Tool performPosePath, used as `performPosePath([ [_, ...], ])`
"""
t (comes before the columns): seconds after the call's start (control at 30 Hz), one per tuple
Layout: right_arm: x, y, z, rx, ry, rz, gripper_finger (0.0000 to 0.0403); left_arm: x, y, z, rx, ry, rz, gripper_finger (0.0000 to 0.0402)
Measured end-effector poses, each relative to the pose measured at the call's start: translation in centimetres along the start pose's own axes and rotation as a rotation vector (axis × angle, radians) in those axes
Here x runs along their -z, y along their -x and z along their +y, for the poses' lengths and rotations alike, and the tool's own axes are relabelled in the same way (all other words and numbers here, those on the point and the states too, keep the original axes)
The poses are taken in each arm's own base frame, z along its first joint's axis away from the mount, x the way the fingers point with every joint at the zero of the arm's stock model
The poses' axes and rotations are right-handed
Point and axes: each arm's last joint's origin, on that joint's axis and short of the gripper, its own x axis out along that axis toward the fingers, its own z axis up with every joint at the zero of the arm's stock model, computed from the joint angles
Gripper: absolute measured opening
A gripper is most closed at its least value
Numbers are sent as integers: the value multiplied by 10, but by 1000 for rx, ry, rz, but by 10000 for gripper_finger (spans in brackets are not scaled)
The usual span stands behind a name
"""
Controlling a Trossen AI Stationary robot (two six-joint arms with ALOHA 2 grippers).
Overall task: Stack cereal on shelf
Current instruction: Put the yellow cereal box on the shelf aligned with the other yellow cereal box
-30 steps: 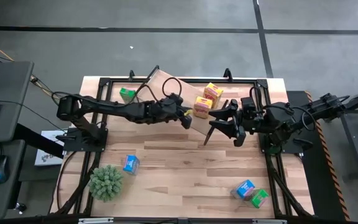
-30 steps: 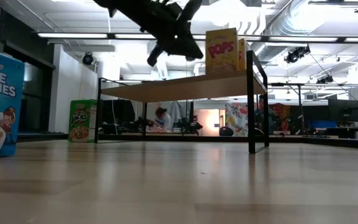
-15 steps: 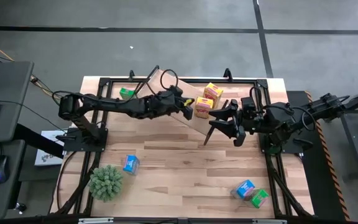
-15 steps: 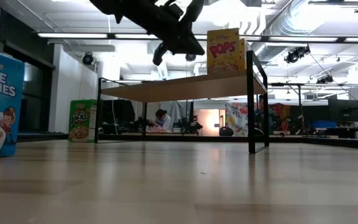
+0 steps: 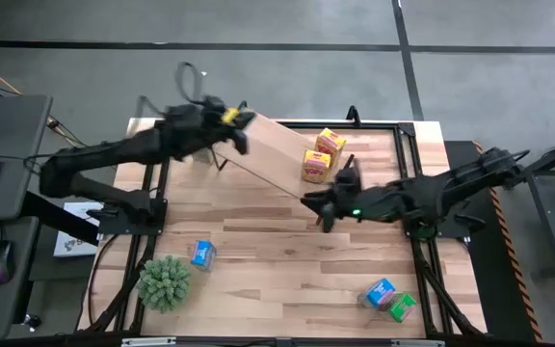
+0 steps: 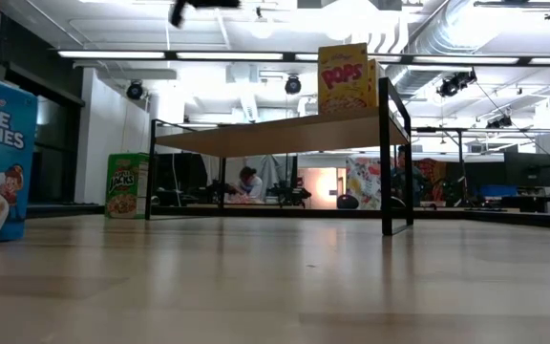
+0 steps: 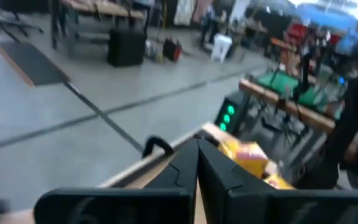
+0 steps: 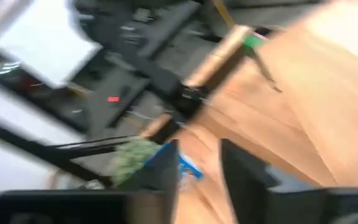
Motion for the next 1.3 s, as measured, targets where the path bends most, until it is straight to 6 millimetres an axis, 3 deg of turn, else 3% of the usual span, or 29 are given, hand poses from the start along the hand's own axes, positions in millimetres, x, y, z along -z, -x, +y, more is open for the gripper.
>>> performPosePath([
  [0.03,5,-7,1,43,5,15,44,-6,10,2,1,7,-23,0],
  [0.1,11,-22,6,130,14,7,14,-15,27,6,8,19,-54,0],
  [0.33,23,-57,2,548,32,-50,3,-27,59,15,2,32,-83,0],
  [0.57,29,-73,3,793,137,-51,1,-20,58,17,-21,12,-20,0],
  [0.83,25,-97,-9,893,168,-49,0,-17,53,16,-19,4,0,0],
  [1.3,3,-109,-28,968,191,-46,0,-17,53,16,-19,1,1,0],
])
